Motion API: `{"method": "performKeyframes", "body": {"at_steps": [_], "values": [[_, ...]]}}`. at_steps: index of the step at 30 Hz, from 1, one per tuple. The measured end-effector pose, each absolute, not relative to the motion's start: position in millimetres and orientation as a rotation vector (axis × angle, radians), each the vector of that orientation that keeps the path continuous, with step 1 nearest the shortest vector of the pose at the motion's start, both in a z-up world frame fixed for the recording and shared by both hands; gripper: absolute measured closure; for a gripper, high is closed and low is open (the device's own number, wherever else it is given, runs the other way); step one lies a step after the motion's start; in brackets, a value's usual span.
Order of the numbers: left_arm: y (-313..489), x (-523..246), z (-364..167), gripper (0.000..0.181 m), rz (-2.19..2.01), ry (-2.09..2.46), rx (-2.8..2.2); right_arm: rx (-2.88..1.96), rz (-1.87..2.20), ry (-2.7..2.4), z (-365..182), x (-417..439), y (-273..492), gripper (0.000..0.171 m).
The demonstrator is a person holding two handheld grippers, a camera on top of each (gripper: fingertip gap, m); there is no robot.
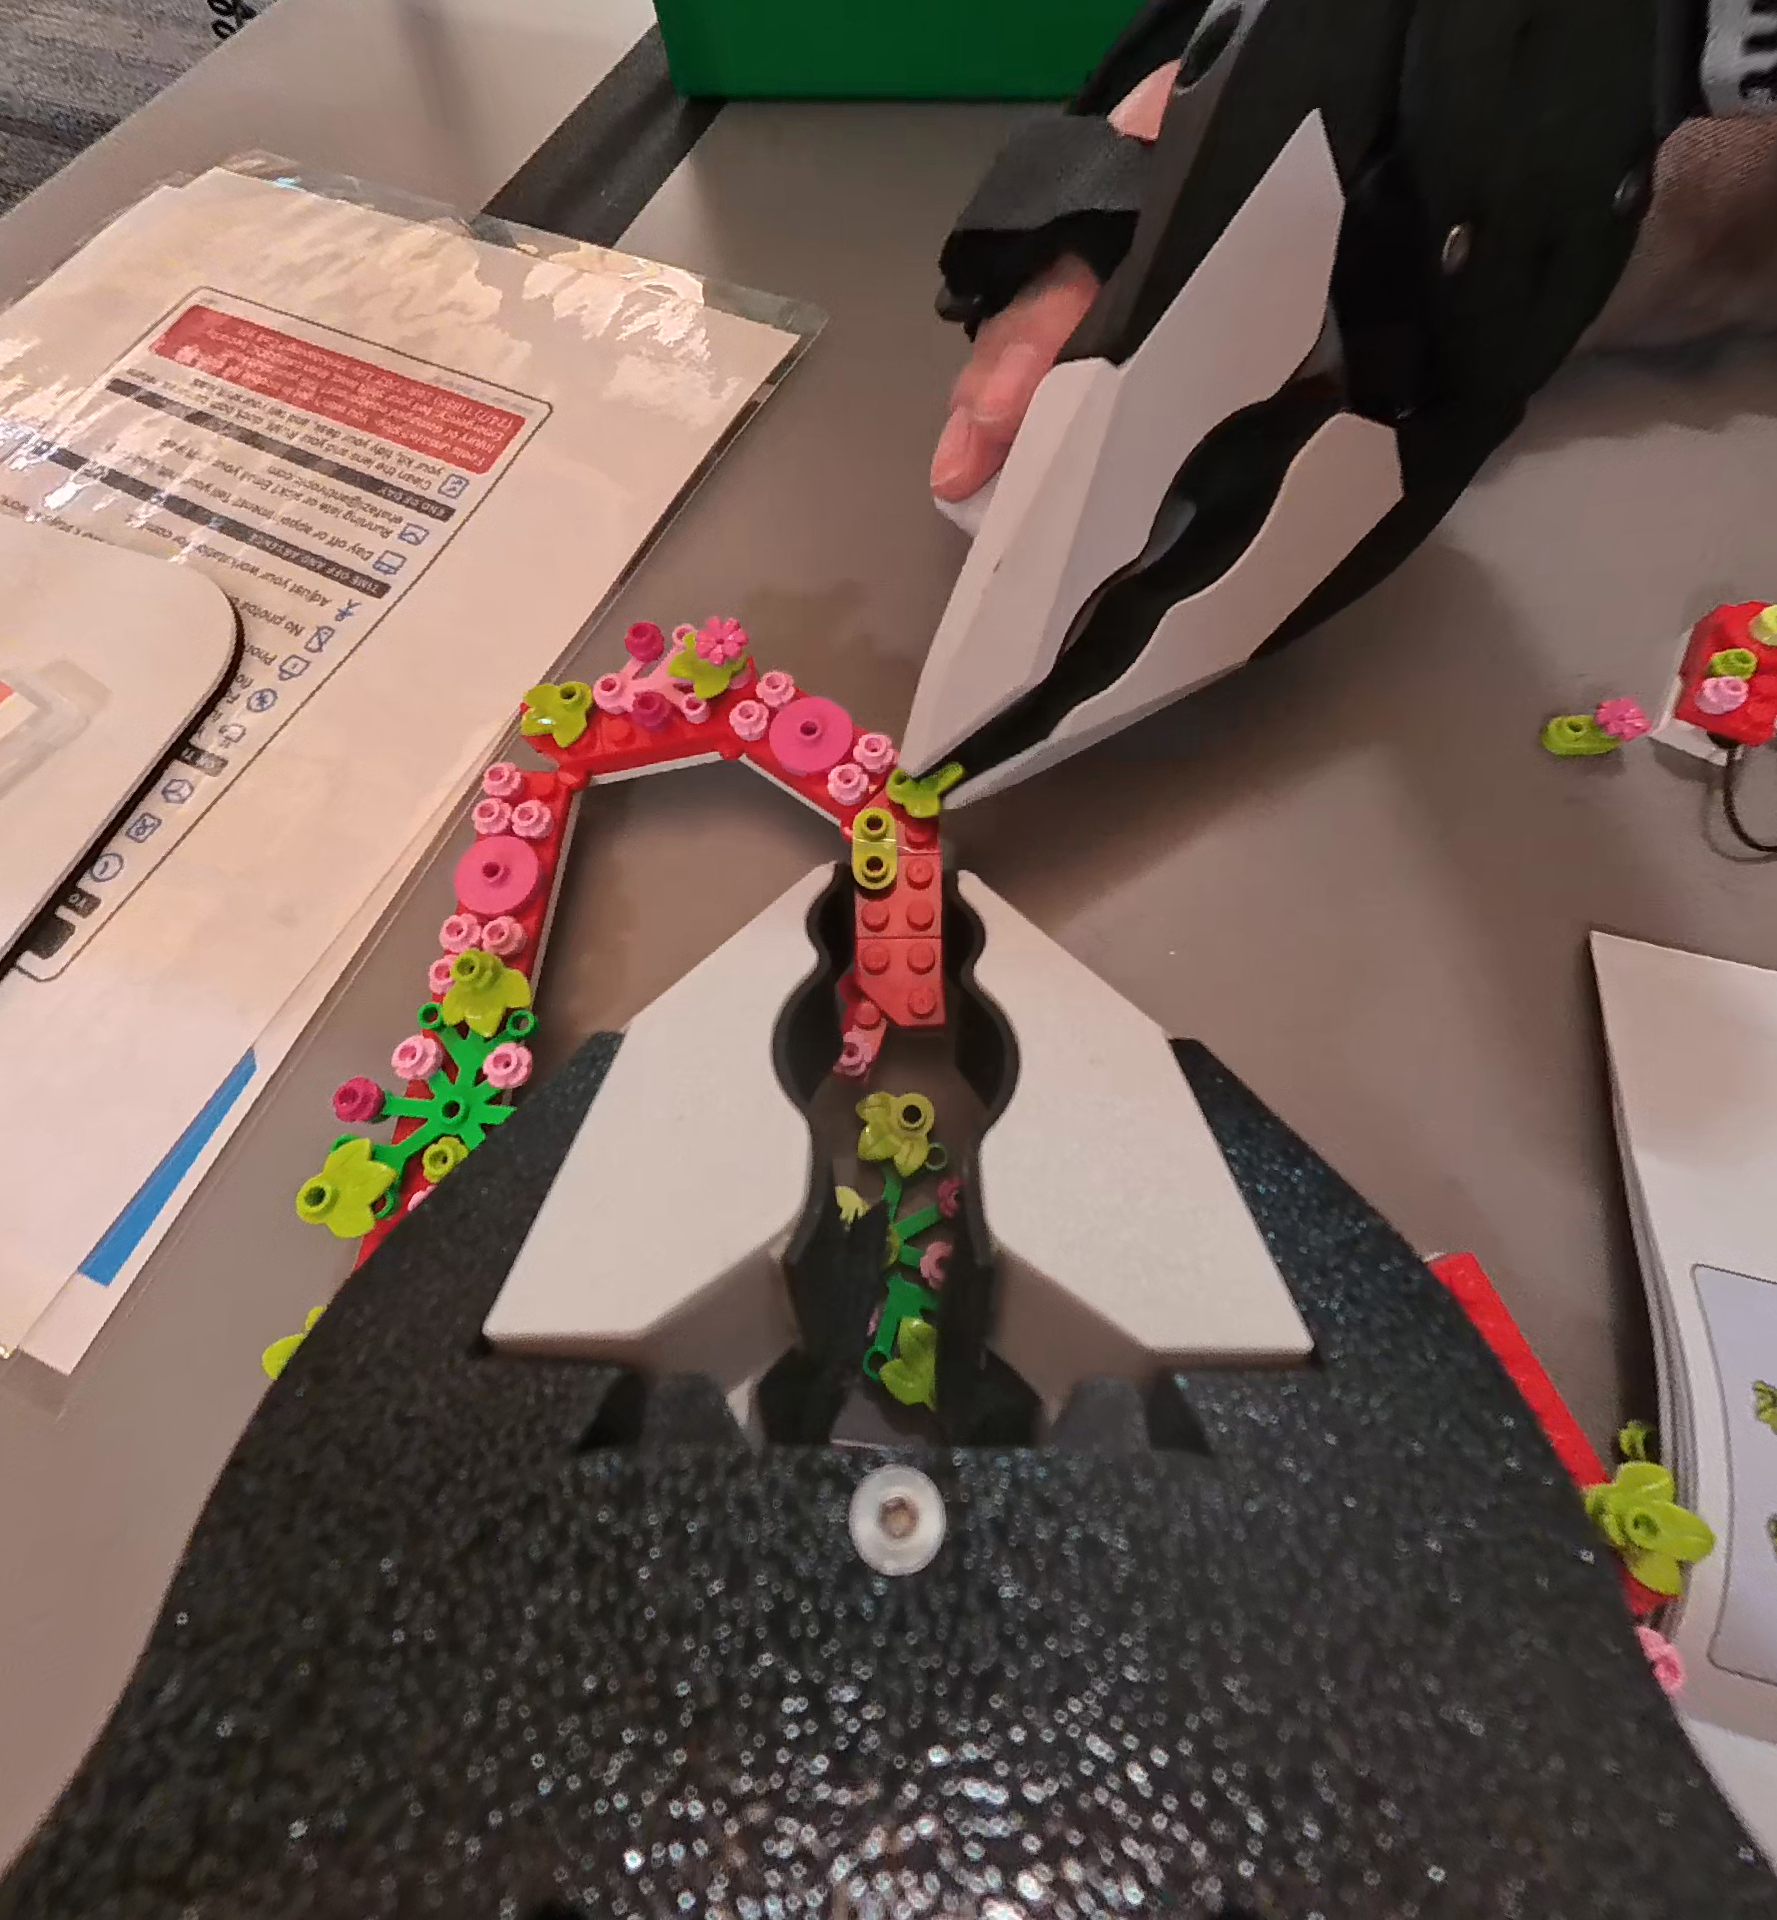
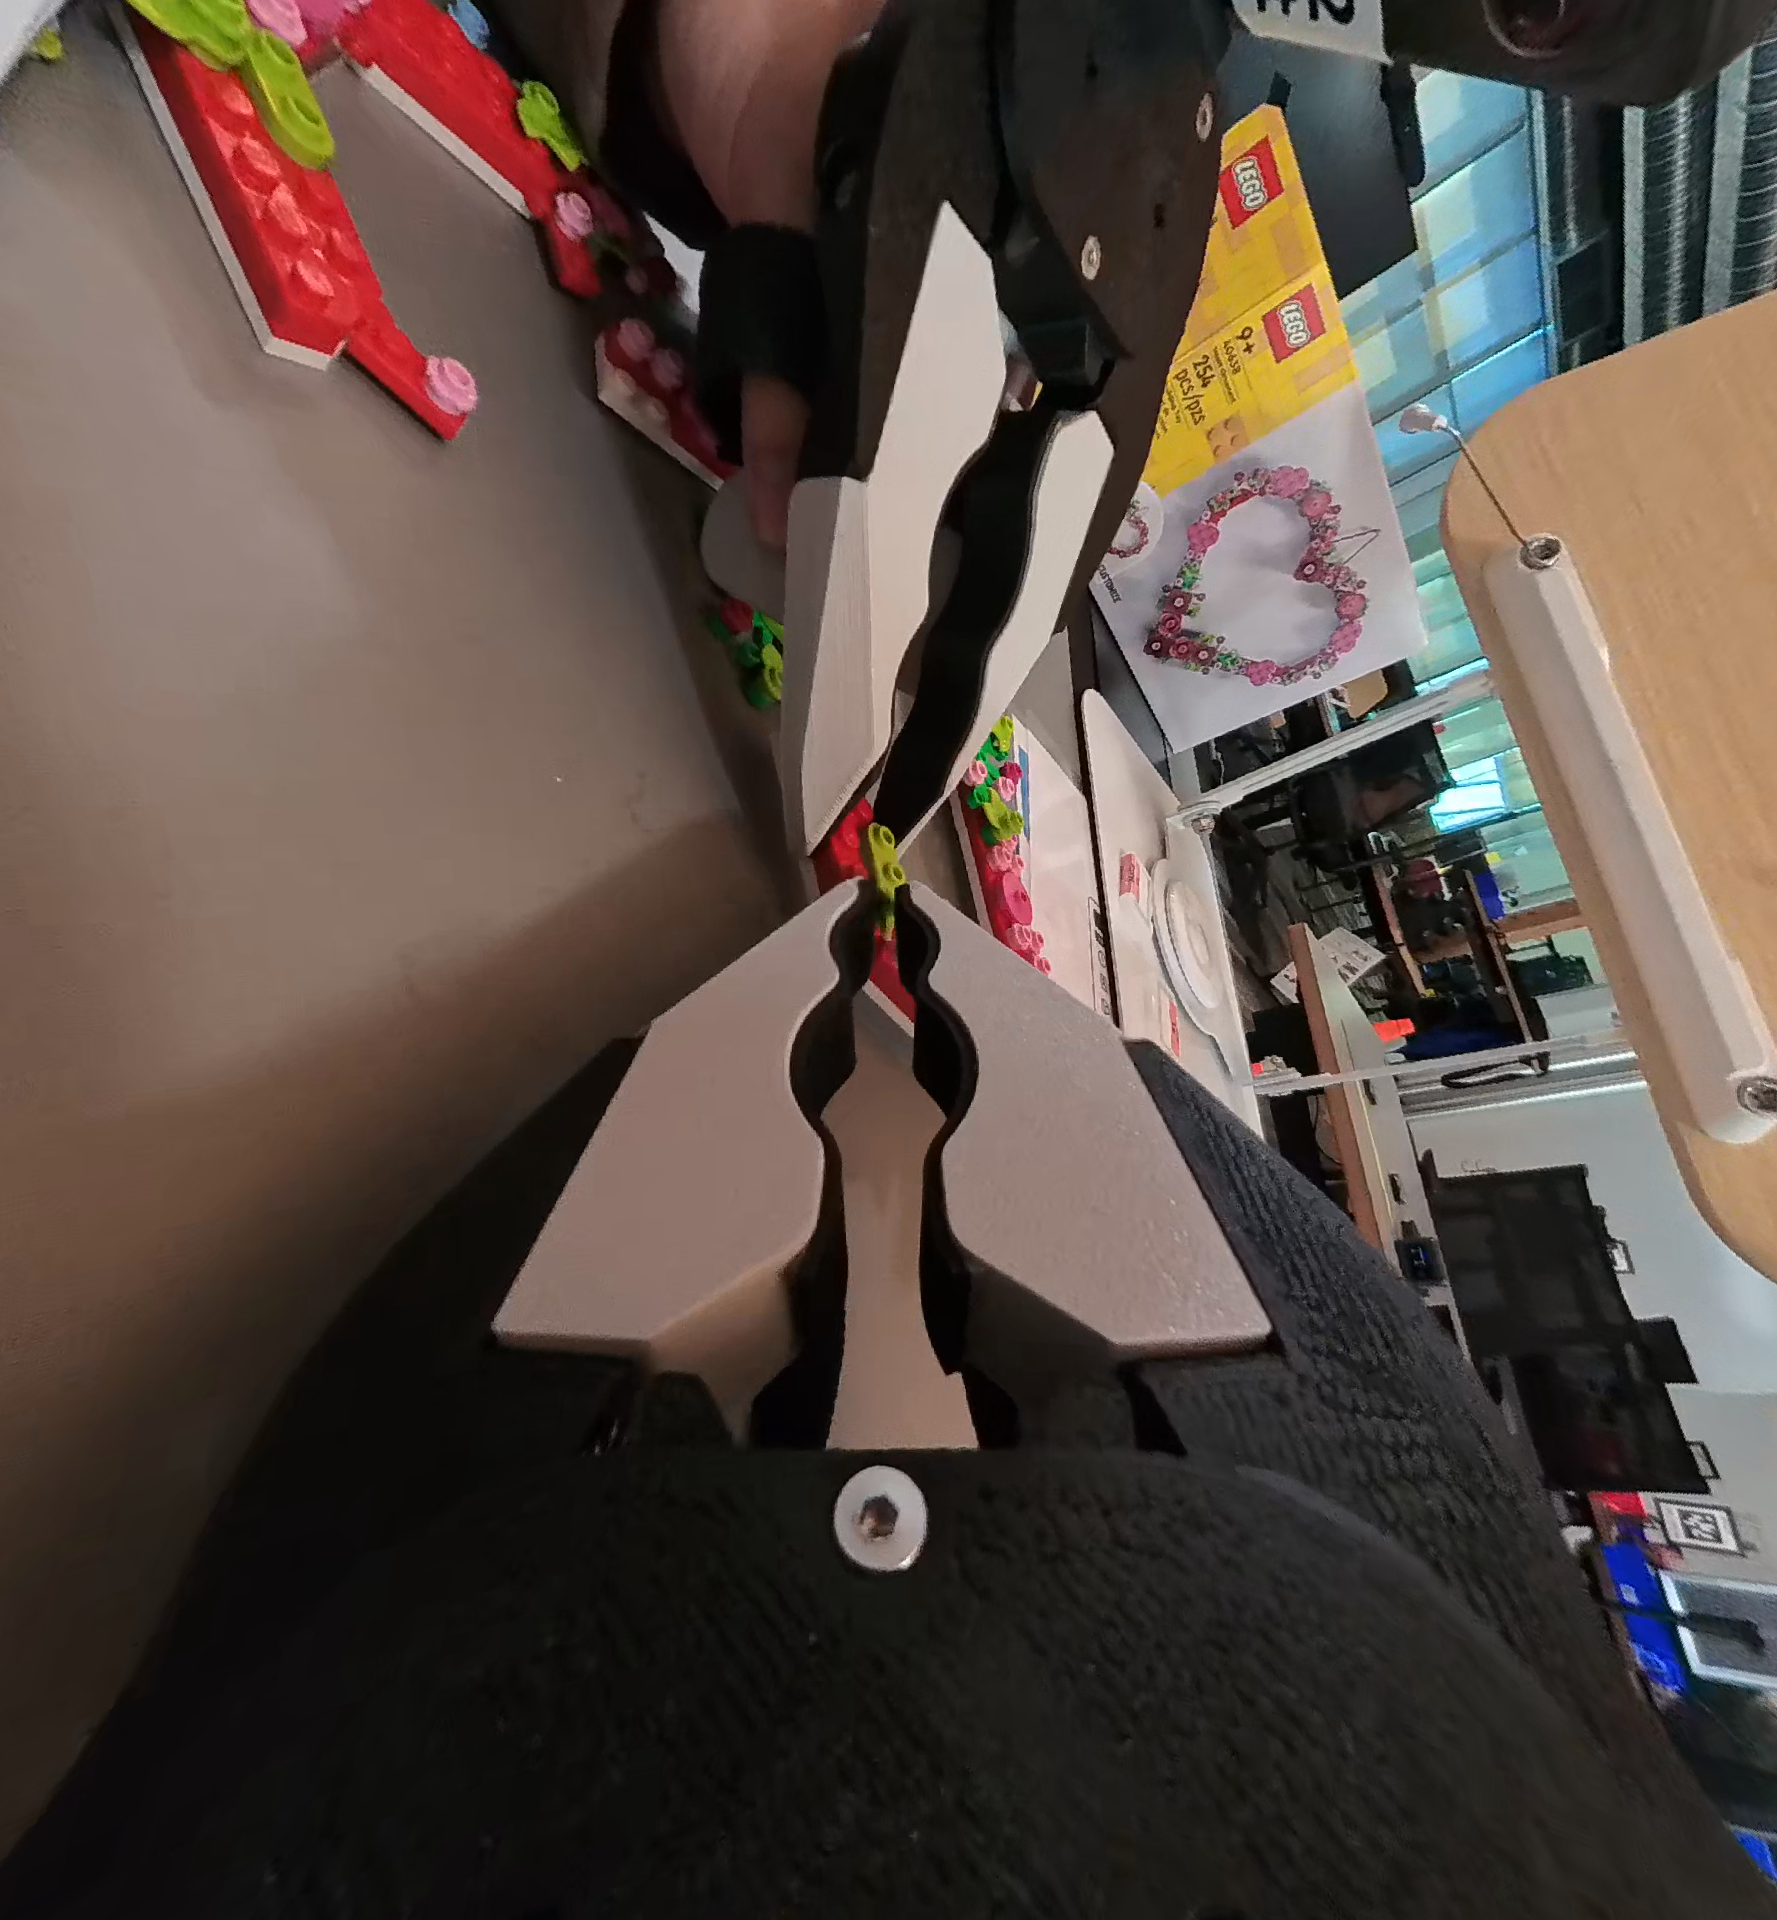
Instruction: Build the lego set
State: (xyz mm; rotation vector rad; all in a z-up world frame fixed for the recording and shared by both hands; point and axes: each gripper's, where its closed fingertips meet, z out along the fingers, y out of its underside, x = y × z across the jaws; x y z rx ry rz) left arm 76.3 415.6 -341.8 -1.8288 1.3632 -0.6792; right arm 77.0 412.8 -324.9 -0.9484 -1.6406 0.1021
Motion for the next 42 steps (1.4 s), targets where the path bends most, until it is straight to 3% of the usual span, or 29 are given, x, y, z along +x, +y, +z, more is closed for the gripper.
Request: {"method": "performKeyframes", "body": {"at_steps": [12, 21, 42], "values": [[415.3, 76.8, -341.5, 0.166, -0.683, 1.364, -1.827, -0.94, 0.083, -1.642, -325.4, 76.3, 413.3, 0.168], [415.5, 76.8, -340.4, 0.166, -0.711, 1.346, -1.835, -0.952, 0.085, -1.655, -328.0, 76.5, 413.5, 0.154], [415.5, 76.8, -340.8, 0.166, -0.708, 1.342, -1.838, -0.921, 0.055, -1.616, -319.6, 78.2, 413.7, 0.171]]}}
